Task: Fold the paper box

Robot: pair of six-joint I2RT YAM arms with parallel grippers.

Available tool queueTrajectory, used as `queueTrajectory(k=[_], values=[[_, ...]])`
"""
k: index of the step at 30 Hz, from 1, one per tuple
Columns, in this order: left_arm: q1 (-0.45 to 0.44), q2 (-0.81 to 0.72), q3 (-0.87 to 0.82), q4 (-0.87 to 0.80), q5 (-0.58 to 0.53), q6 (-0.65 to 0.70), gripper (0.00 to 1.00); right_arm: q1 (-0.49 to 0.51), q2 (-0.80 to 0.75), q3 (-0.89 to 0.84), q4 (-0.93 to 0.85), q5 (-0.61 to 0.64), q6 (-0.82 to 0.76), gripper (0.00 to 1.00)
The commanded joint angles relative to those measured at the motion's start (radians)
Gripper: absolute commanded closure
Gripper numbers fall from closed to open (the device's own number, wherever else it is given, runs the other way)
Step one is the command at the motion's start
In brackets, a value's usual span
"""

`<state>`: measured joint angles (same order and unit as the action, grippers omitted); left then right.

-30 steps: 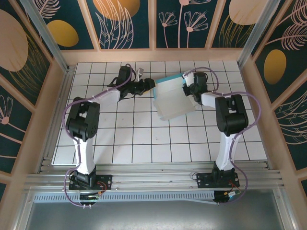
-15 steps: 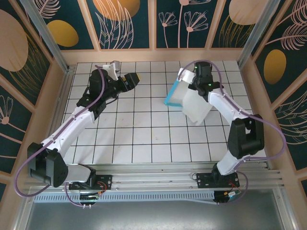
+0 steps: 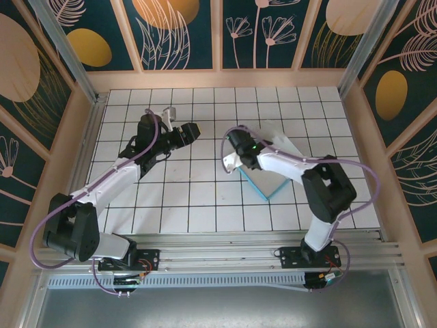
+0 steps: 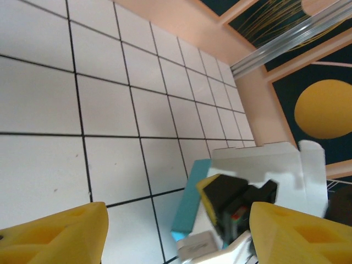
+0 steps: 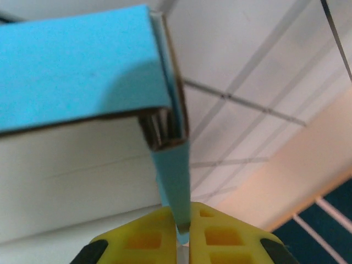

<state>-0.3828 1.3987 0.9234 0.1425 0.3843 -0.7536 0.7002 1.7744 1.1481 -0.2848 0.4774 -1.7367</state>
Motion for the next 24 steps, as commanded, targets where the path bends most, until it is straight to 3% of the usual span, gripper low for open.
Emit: queueTrajectory(k=[1,12,14,17,20,22,24], values=[[-0.004,-0.018,-0.007,0.036,-0.005,0.005,0.32,0.037,0.034,-0.013,0.075,0.002,-0.042,0.85],[-0.005,-0.002,-0.007,0.003,-0.024,0.045,0.32,0.078,-0.013,0.008,-0.042,-0.012,0.141,0.66],[-0.004,0.003,-0.008,0.02,0.014,0.066,0.33,0.099,-0.031,0.035,-0.049,-0.014,0.255,0.66],[-0.005,0.016,-0.005,0.011,0.089,0.149,0.33,0.136,-0.068,0.17,-0.14,-0.048,0.74,0.64],[-0.026,0.039,0.014,-0.072,0.143,0.317,0.33,0.161,-0.143,0.255,-0.228,0.073,1.533,0.58],[-0.054,0.059,0.02,-0.121,0.16,0.418,0.33,0.145,-0.213,0.267,-0.43,0.036,2.044,0.57],[-0.077,0.076,0.013,-0.129,0.197,0.474,0.33,0.152,-0.315,0.163,-0.493,-0.037,2.315,0.59]])
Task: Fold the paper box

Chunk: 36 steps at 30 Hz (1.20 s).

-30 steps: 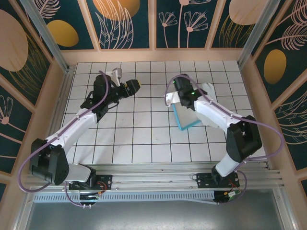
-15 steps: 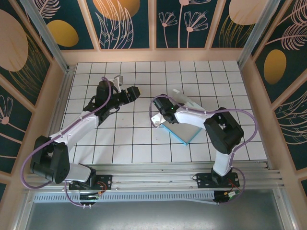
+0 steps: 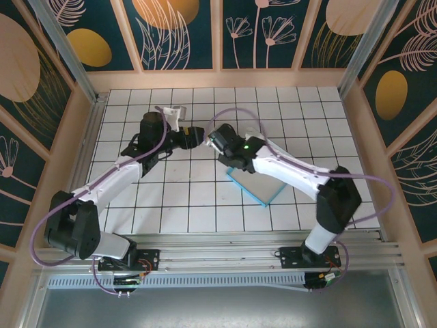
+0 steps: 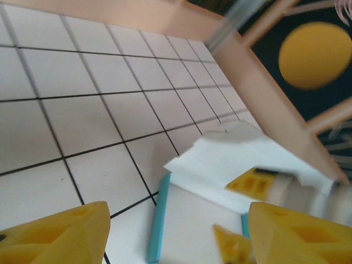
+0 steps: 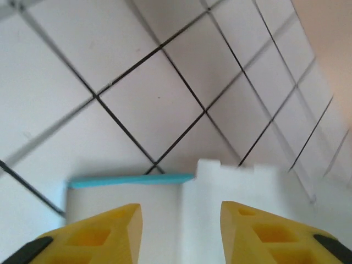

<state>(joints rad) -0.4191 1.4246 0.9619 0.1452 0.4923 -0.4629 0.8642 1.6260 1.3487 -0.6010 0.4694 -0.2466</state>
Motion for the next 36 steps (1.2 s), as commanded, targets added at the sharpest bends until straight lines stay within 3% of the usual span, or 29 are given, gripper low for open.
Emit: queueTrajectory(k=[1,4,6,10,15,19,25,29,36], values=[[-0.057,0.06,-0.03,-0.132,0.111,0.212,0.33,-0.013,-0.235,-0.115,-0.18,-0.087,0.937,0.59],[-0.121,0.074,-0.035,-0.15,0.105,0.307,0.33,-0.029,-0.422,-0.33,-0.196,-0.187,1.179,0.59],[-0.157,0.071,-0.046,-0.147,0.093,0.345,0.33,-0.064,-0.533,-0.443,-0.228,-0.185,1.264,0.58],[-0.196,0.048,-0.079,-0.11,0.133,0.409,0.32,-0.263,-0.708,-0.65,-0.166,-0.315,1.235,0.54],[-0.268,0.011,-0.107,-0.186,0.198,0.622,0.28,-0.43,-0.725,-0.808,-0.017,-0.427,1.163,0.47],[-0.321,-0.013,-0.126,-0.193,0.236,0.687,0.25,-0.458,-0.638,-0.864,0.153,-0.486,1.138,0.47],[-0.323,-0.033,-0.153,-0.129,0.17,0.657,0.24,-0.461,-0.527,-0.895,0.346,-0.504,1.113,0.54],[-0.323,-0.033,-0.16,-0.063,0.025,0.557,0.24,-0.467,-0.457,-0.892,0.405,-0.477,1.069,0.65],[-0.313,0.04,-0.086,-0.042,-0.41,0.089,0.29,-0.465,-0.358,-0.827,0.437,-0.41,0.93,0.9]])
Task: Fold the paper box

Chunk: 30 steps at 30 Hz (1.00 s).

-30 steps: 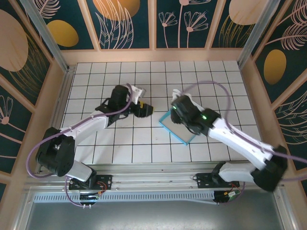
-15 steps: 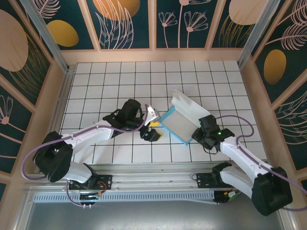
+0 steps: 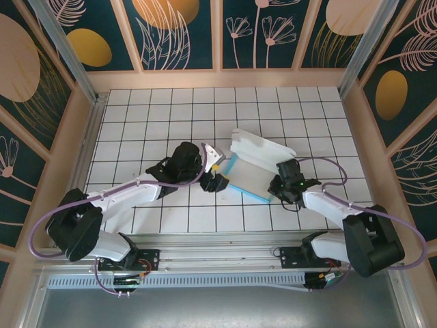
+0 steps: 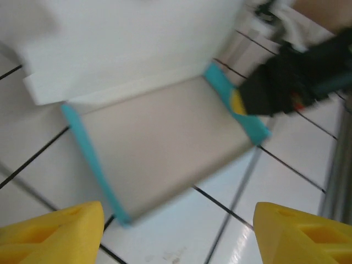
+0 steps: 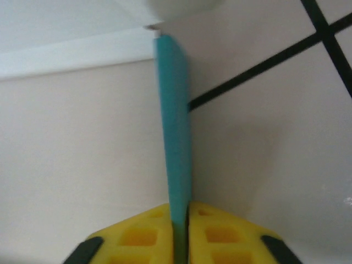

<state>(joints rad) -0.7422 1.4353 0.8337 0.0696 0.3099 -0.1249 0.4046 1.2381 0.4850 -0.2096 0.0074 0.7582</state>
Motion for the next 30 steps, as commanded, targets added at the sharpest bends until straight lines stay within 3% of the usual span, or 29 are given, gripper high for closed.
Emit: queueTrajectory(k=[1,4,10,26,30], values=[[0.012,0.043,0.043,0.03,-0.259,-0.306,0.29,-0.005,0.043,0.049,0.059,0.054,-0.103,0.92],[0.015,0.087,0.044,-0.005,-0.333,-0.44,0.3,0.001,0.085,0.086,0.099,0.052,-0.187,0.95],[0.037,0.137,0.071,-0.059,-0.343,-0.564,0.37,0.063,0.2,0.194,0.088,0.111,-0.293,0.95],[0.122,0.348,0.193,-0.14,-0.452,-0.552,0.55,0.191,0.417,0.363,0.09,0.146,-0.253,0.95],[0.13,0.391,0.213,-0.14,-0.447,-0.547,0.66,0.211,0.439,0.384,0.08,0.156,-0.245,0.95]])
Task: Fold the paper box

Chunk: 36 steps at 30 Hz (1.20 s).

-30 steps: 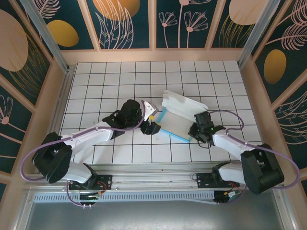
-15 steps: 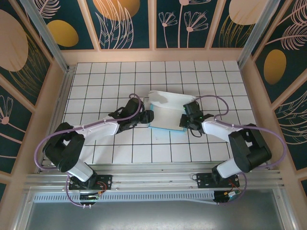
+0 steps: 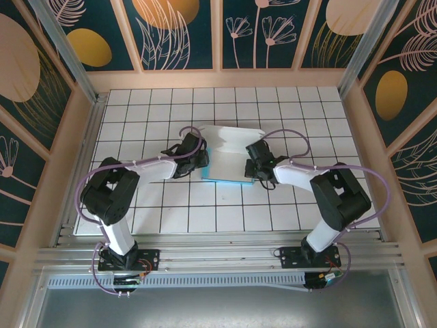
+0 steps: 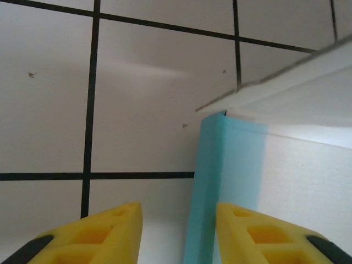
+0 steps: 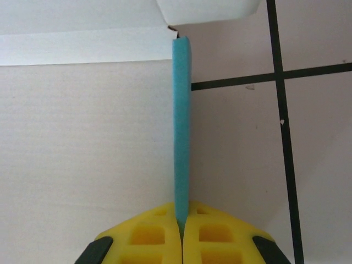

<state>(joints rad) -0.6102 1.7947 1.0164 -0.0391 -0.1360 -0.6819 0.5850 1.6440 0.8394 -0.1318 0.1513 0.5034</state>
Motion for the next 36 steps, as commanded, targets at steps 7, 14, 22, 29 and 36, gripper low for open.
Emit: queueTrajectory(k=[7,14,22,29,36], values=[[-0.002,0.083,0.038,-0.021,0.061,0.026,0.72,0.049,0.057,0.051,-0.015,0.027,0.017,0.95],[-0.003,0.109,0.044,-0.056,0.056,0.037,0.74,0.052,0.065,0.062,-0.028,0.037,0.018,0.95],[-0.002,0.147,0.103,-0.159,0.057,0.091,0.87,0.062,0.065,0.073,-0.052,0.077,0.02,0.94],[-0.004,0.183,0.137,-0.258,-0.001,0.107,0.91,0.08,0.068,0.082,-0.051,0.085,0.026,0.94],[-0.048,0.2,0.159,-0.377,-0.195,0.117,0.82,0.087,0.073,0.09,-0.053,0.093,0.024,0.94]])
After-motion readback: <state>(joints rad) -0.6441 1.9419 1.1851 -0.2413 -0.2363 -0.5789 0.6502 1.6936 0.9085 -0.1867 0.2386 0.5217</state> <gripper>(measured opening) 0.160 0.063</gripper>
